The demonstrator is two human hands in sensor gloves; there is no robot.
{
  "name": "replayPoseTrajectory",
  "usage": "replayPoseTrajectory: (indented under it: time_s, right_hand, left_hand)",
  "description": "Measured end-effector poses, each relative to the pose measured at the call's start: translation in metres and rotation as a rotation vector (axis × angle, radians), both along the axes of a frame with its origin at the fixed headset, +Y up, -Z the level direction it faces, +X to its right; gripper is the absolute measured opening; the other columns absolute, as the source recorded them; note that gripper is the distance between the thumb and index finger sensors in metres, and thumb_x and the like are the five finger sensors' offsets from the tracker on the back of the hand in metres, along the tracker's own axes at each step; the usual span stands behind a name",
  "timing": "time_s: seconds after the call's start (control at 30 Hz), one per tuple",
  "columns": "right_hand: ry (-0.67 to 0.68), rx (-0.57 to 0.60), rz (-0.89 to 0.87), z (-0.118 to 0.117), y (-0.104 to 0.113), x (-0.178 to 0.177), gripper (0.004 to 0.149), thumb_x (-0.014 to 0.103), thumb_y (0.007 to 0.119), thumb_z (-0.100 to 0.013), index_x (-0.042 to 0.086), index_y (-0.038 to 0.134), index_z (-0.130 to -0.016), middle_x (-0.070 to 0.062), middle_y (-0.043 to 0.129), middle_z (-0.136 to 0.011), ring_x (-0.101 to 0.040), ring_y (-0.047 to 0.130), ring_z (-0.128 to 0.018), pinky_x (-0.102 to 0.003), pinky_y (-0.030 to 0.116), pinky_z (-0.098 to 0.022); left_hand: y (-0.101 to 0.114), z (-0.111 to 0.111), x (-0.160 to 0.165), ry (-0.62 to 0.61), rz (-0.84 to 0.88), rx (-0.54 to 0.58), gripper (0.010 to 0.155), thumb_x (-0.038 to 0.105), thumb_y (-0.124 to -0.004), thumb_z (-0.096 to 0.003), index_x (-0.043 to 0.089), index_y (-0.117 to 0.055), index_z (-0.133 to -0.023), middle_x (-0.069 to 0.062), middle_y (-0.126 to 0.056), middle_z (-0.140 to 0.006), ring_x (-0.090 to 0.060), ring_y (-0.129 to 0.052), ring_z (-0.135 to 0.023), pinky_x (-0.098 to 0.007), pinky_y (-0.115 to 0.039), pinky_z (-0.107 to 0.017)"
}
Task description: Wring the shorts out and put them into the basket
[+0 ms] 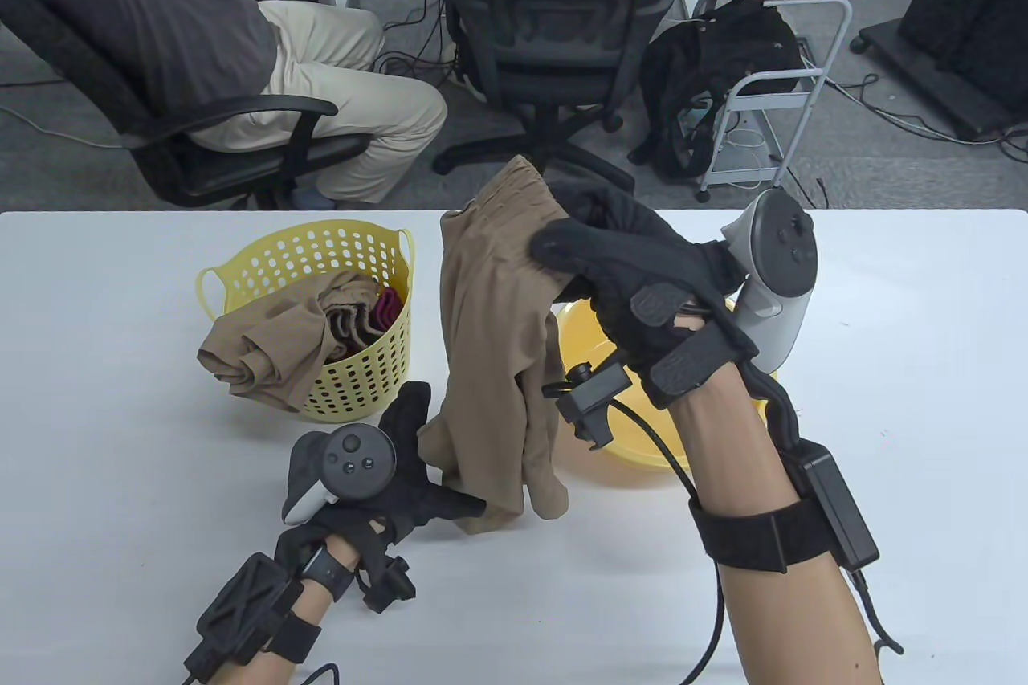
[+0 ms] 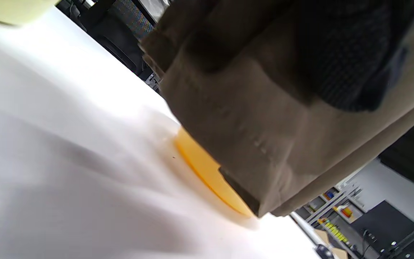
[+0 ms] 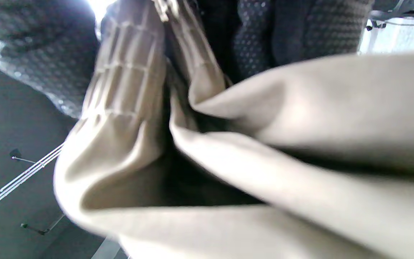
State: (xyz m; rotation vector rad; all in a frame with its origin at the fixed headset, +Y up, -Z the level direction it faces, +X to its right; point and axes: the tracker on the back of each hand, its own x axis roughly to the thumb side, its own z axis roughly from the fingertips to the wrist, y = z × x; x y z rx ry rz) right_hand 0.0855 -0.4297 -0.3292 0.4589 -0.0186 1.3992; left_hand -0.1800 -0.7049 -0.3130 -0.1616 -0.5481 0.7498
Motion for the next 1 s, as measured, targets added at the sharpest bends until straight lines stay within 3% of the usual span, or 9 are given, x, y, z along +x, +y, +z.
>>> replayPoseTrajectory:
  time_s: [0.13, 0.3, 0.4, 0.5, 0.6, 0.7, 0.83, 1.0]
  right_hand:
    - [0.036, 0.001, -0.023, -0.003, -0.002, -0.011, 0.067, 0.055, 0.093, -0.046, 0.007, 0.074, -0.088, -0.013, 0.090, -0.074, -0.034, 0.099, -0.056, -0.039, 0.087, -0.043]
    - [0.062, 0.001, -0.047, -0.005, -0.004, -0.022, 0.067, 0.055, 0.093, -0.047, 0.007, 0.074, -0.088, -0.013, 0.090, -0.074, -0.034, 0.099, -0.056, -0.039, 0.087, -0.043]
    - [0.067, 0.003, -0.054, -0.006, -0.005, -0.023, 0.067, 0.055, 0.093, -0.047, 0.007, 0.074, -0.089, -0.013, 0.090, -0.074, -0.034, 0.099, -0.056, -0.039, 0.087, -0.043]
    - [0.064, 0.004, -0.064, -0.006, -0.006, -0.020, 0.067, 0.055, 0.093, -0.047, 0.007, 0.074, -0.089, -0.013, 0.090, -0.074, -0.034, 0.099, -0.057, -0.039, 0.087, -0.043]
    - [0.051, 0.006, -0.068, -0.006, -0.007, -0.014, 0.067, 0.055, 0.093, -0.047, 0.007, 0.074, -0.089, -0.013, 0.090, -0.075, -0.034, 0.099, -0.057, -0.039, 0.087, -0.043]
    - [0.030, 0.010, -0.068, -0.006, -0.008, -0.006, 0.067, 0.055, 0.093, -0.047, 0.007, 0.073, -0.089, -0.012, 0.090, -0.075, -0.034, 0.098, -0.057, -0.039, 0.087, -0.044]
    - [-0.001, 0.009, -0.070, -0.006, -0.010, 0.006, 0.067, 0.055, 0.093, -0.047, 0.007, 0.073, -0.089, -0.012, 0.089, -0.075, -0.034, 0.098, -0.058, -0.039, 0.087, -0.044]
    - [-0.040, 0.020, -0.060, -0.007, -0.013, 0.019, 0.067, 0.055, 0.093, -0.048, 0.008, 0.072, -0.090, -0.012, 0.089, -0.076, -0.034, 0.098, -0.058, -0.039, 0.087, -0.045]
  left_hand:
    - [-0.001, -0.003, 0.005, -0.075, 0.070, -0.035, 0.140, 0.058, -0.101, -0.0309, -0.003, -0.003, -0.110, -0.040, -0.013, -0.119, -0.069, -0.026, -0.109, -0.082, -0.037, -0.066]
    - [-0.002, -0.003, 0.005, -0.025, 0.145, -0.038, 0.125, 0.052, -0.104, -0.0311, 0.006, -0.023, -0.114, -0.021, -0.049, -0.121, -0.054, -0.054, -0.113, -0.080, -0.043, -0.067]
    - [-0.001, -0.002, 0.003, 0.024, 0.174, 0.005, 0.109, 0.047, -0.106, -0.0316, 0.014, -0.040, -0.112, -0.003, -0.076, -0.108, -0.039, -0.075, -0.107, -0.075, -0.052, -0.068]
    - [0.001, -0.002, 0.002, 0.032, 0.191, 0.017, 0.094, 0.042, -0.106, -0.0340, 0.018, -0.053, -0.107, 0.004, -0.090, -0.092, -0.032, -0.089, -0.097, -0.073, -0.056, -0.068]
    - [0.003, -0.002, 0.000, 0.042, 0.209, 0.027, 0.078, 0.035, -0.104, -0.0394, 0.019, -0.062, -0.103, 0.005, -0.097, -0.079, -0.031, -0.097, -0.087, -0.073, -0.057, -0.067]
    - [0.003, -0.002, -0.001, 0.012, 0.213, 0.011, 0.063, 0.032, -0.099, -0.0467, 0.022, -0.068, -0.100, 0.000, -0.097, -0.079, -0.034, -0.097, -0.085, -0.075, -0.057, -0.066]
    - [0.002, -0.002, -0.002, 0.020, 0.253, -0.028, 0.037, 0.028, -0.092, -0.0527, 0.023, -0.084, -0.088, -0.006, -0.096, -0.077, -0.040, -0.095, -0.081, -0.078, -0.055, -0.064]
    - [0.004, -0.002, -0.005, 0.003, 0.189, -0.023, 0.036, 0.032, -0.085, -0.0550, 0.020, -0.081, -0.088, -0.005, -0.095, -0.074, -0.040, -0.092, -0.083, -0.078, -0.054, -0.064]
